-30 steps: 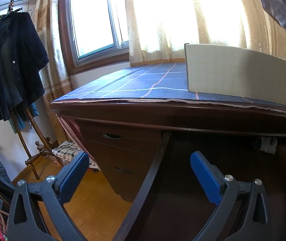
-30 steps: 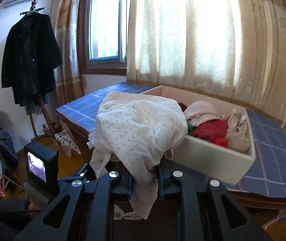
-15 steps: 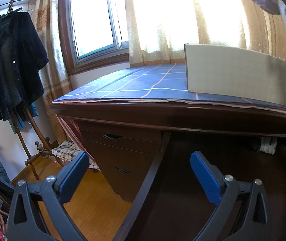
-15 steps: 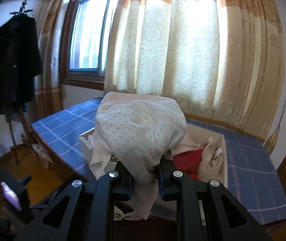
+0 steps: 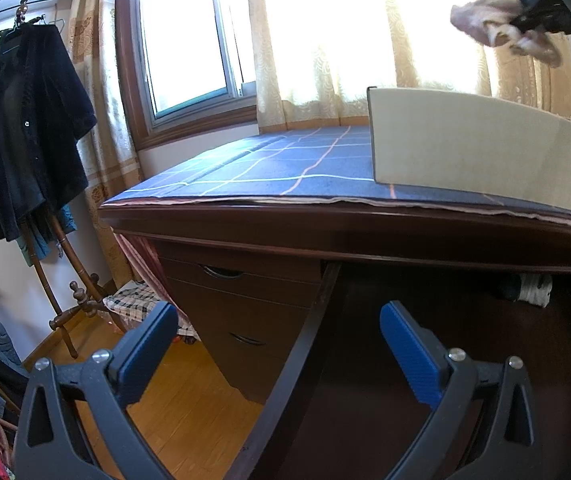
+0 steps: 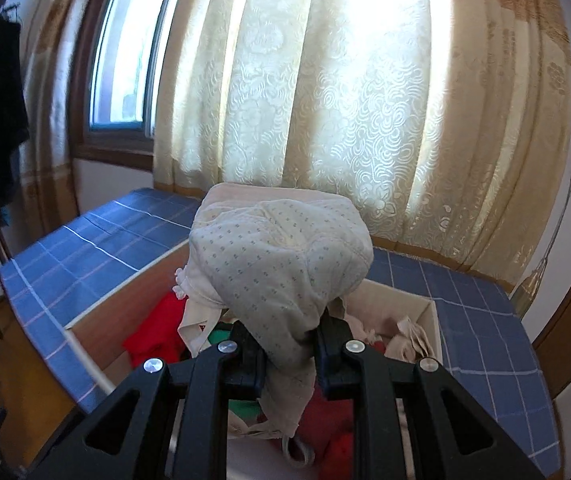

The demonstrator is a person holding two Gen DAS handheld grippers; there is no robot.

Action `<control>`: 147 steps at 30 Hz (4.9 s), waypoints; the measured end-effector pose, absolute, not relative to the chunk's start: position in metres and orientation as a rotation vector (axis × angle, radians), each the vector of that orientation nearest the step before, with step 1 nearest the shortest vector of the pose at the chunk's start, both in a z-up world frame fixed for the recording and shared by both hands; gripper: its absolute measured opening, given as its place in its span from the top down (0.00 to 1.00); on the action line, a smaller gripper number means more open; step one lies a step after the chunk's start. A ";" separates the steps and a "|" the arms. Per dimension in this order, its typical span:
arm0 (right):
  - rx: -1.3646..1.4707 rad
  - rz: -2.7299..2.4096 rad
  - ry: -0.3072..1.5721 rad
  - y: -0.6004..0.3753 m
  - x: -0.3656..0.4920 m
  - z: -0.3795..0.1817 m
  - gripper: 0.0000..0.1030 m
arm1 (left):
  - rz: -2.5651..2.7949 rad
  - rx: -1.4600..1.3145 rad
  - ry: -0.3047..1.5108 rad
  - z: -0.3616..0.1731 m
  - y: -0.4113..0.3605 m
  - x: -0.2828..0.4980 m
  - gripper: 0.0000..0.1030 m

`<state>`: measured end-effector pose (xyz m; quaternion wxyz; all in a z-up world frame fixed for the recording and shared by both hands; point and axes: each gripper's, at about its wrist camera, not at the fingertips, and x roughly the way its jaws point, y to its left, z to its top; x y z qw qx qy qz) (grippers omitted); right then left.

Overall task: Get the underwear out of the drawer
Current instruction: 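Lift the white dotted underwear out and over the cream box, then lower the underwear into the box and open the right gripper, then move the open right gripper back down into the drawer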

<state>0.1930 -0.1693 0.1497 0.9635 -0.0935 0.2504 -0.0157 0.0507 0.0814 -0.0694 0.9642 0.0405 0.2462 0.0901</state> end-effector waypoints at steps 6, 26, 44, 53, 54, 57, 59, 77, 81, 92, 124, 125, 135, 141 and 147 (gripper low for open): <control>-0.221 -0.070 0.570 -0.157 0.243 0.137 0.80 | 0.177 0.081 0.503 -0.068 0.083 0.051 0.00; -0.339 -0.101 0.824 -0.140 0.336 0.085 0.79 | 0.168 0.067 0.540 -0.070 0.082 0.063 0.00; -0.343 -0.044 0.960 -0.139 0.324 0.076 0.22 | 0.177 0.075 0.539 -0.070 0.080 0.062 0.00; -0.250 -0.005 0.946 -0.158 0.283 0.079 0.22 | 0.176 0.082 0.535 -0.070 0.081 0.062 0.00; -0.240 -0.004 0.936 -0.161 0.279 0.079 0.22 | 0.176 0.077 0.538 -0.070 0.081 0.062 0.00; -0.201 0.013 0.898 -0.170 0.262 0.078 0.22 | 0.183 0.047 0.544 -0.070 0.086 0.063 0.00; -0.164 0.030 0.870 -0.175 0.249 0.077 0.22 | 0.188 0.037 0.550 -0.070 0.089 0.063 0.00; -0.020 0.056 0.436 -0.205 0.134 0.070 0.22 | 0.289 0.033 0.550 -0.073 0.088 0.062 0.00; 0.005 0.029 0.366 -0.216 0.104 0.060 0.22 | 0.288 0.056 0.543 -0.073 0.084 0.062 0.00; -0.153 0.043 0.195 -0.195 0.022 0.035 0.22 | 0.283 0.072 0.537 -0.074 0.080 0.059 0.00; -1.317 0.159 0.593 -0.121 0.041 -0.126 0.70 | 0.236 0.123 0.494 -0.069 0.074 0.054 0.00; -1.280 0.159 0.614 -0.122 0.044 -0.124 0.70 | 0.235 0.123 0.494 -0.069 0.074 0.054 0.00; -0.215 0.058 1.024 -0.204 0.086 -0.068 0.69 | 0.224 0.135 0.526 -0.071 0.071 0.059 0.01; 0.827 -0.046 1.034 -0.286 0.067 -0.104 0.69 | 0.197 0.150 0.497 -0.070 0.067 0.053 0.03; 1.377 -0.162 0.776 -0.293 0.048 -0.151 0.69 | 0.187 0.192 0.465 -0.070 0.060 0.048 0.02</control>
